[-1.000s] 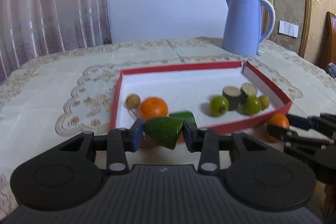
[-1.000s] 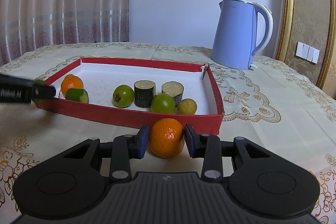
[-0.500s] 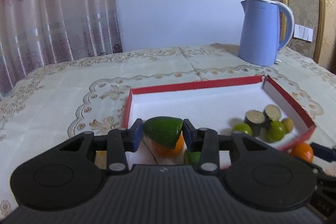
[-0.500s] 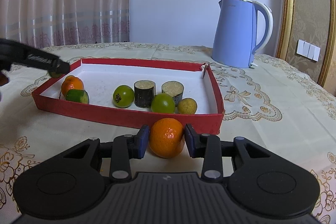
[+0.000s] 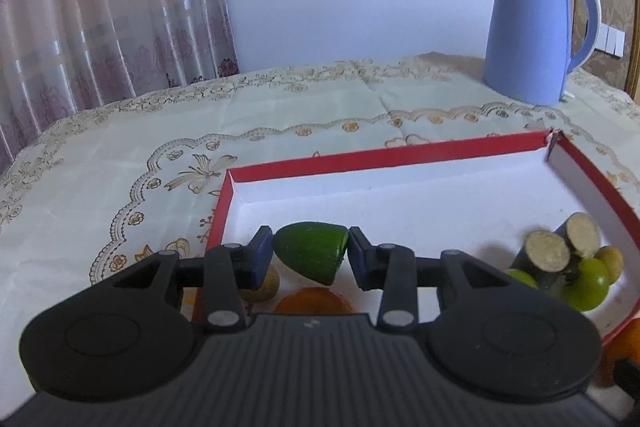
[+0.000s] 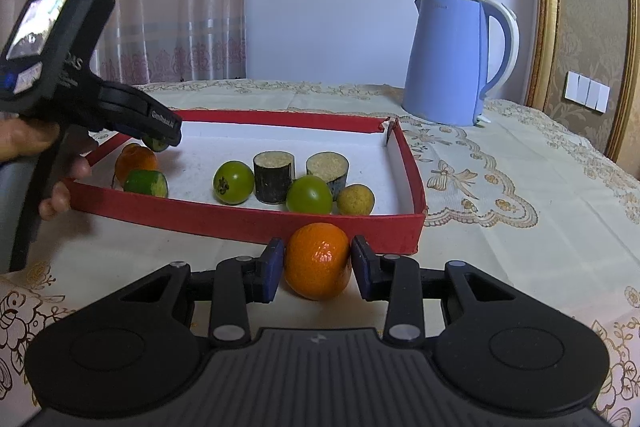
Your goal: Organize fruits
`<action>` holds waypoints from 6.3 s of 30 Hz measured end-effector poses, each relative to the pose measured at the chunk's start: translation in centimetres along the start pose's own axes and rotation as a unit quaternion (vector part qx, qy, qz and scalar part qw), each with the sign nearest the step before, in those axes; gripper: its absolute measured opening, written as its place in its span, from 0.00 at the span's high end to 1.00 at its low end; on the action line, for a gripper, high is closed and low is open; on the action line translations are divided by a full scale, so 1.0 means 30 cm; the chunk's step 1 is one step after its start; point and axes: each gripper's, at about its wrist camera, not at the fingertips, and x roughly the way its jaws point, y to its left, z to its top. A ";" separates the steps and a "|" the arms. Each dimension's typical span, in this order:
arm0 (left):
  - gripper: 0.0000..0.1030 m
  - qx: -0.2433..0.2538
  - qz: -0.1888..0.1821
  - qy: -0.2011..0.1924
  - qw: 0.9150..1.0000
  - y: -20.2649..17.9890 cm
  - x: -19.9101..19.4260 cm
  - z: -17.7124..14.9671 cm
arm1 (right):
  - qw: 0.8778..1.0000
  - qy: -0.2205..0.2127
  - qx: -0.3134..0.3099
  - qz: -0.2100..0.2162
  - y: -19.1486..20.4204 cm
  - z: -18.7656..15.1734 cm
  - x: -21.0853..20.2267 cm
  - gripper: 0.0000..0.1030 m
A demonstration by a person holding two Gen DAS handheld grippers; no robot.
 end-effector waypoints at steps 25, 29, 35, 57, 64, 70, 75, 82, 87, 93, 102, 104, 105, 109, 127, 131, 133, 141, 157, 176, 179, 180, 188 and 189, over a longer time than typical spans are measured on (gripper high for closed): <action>0.27 0.003 0.006 -0.005 1.000 -0.015 0.049 -0.003 | 1.000 0.004 -0.001 -0.001 -0.001 -0.003 0.001 0.66; 0.22 0.013 0.012 -0.017 1.000 -0.019 0.026 0.000 | 1.000 0.004 -0.001 -0.001 -0.001 -0.003 0.001 0.66; 0.21 0.016 0.016 -0.030 0.999 -0.007 -0.032 -0.002 | 1.000 0.004 -0.001 -0.001 0.000 -0.003 0.000 0.66; 0.13 -0.028 -0.025 -0.045 0.998 0.077 -0.329 -0.185 | 1.000 0.005 -0.006 -0.004 0.001 -0.003 -0.001 0.66; 0.13 -0.033 -0.037 -0.031 0.998 0.095 -0.343 -0.259 | 1.000 0.005 -0.007 -0.005 0.007 -0.002 -0.001 0.65; 0.13 -0.036 -0.039 -0.017 0.998 0.080 -0.310 -0.278 | 1.000 0.004 -0.011 -0.008 0.011 -0.002 -0.003 0.65; 0.13 -0.032 -0.038 -0.010 0.999 0.065 -0.289 -0.283 | 1.000 0.004 -0.013 -0.009 0.012 -0.001 -0.003 0.65; 0.13 -0.025 -0.025 -0.001 0.999 0.052 -0.272 -0.286 | 1.000 0.004 -0.018 -0.012 0.016 0.000 -0.003 0.65; 0.12 -0.024 -0.020 0.008 0.999 0.048 -0.260 -0.284 | 1.000 0.000 -0.020 -0.010 0.023 0.015 -0.004 0.65; 0.08 -0.037 -0.021 0.015 0.999 0.060 -0.253 -0.286 | 0.999 -0.027 -0.028 -0.009 0.031 0.075 -0.033 0.66; 0.06 -0.040 -0.028 0.017 0.999 0.062 -0.251 -0.284 | 0.997 -0.045 -0.062 0.000 0.107 0.147 0.011 0.66; 0.06 -0.041 -0.029 0.017 0.999 0.063 -0.251 -0.285 | 0.996 -0.047 -0.072 0.004 0.130 0.165 0.029 0.67; 0.05 -0.042 -0.029 0.017 0.999 0.064 -0.252 -0.285 | 0.996 -0.047 -0.076 0.006 0.142 0.177 0.042 0.67; 0.05 -0.042 -0.030 0.018 0.999 0.064 -0.251 -0.285 | 0.995 -0.049 -0.089 0.014 0.183 0.208 0.093 0.66; 0.05 -0.044 -0.033 0.019 0.998 0.063 -0.251 -0.284 | 0.993 -0.008 -0.120 0.009 0.269 0.292 0.347 0.67; 0.05 -0.044 -0.033 0.019 0.998 0.063 -0.251 -0.284 | 0.994 0.012 -0.111 0.009 0.263 0.293 0.396 0.67; 0.05 -0.044 -0.033 0.019 0.998 0.063 -0.251 -0.284 | 0.994 0.024 -0.103 0.014 0.260 0.291 0.413 0.67; 0.04 -0.045 -0.034 0.020 0.998 0.060 -0.249 -0.287 | 0.994 0.021 -0.107 0.015 0.275 0.286 0.401 0.67; 0.01 -0.040 -0.033 0.022 0.998 0.063 -0.243 -0.284 | 0.996 0.003 -0.084 0.026 0.225 0.265 0.188 0.44; 0.00 -0.030 -0.040 0.018 0.999 0.004 -0.330 -0.281 | 0.998 0.029 0.005 0.054 0.047 0.144 0.028 0.21; 0.00 -0.016 -0.039 0.010 0.999 -0.023 -0.355 -0.275 | 0.998 0.026 0.014 0.051 0.035 0.124 0.010 0.18; 0.00 -0.015 -0.038 0.009 0.999 -0.026 -0.359 -0.271 | 0.998 0.026 0.014 0.048 0.033 0.119 0.006 0.18; 0.00 -0.022 -0.044 0.018 0.999 -0.029 -0.367 -0.255 | 0.998 0.029 0.032 0.056 0.013 0.103 -0.021 0.17; 0.00 -0.019 -0.045 0.017 0.999 -0.032 -0.370 -0.255 | 0.997 0.027 0.031 0.058 0.013 0.104 -0.027 0.17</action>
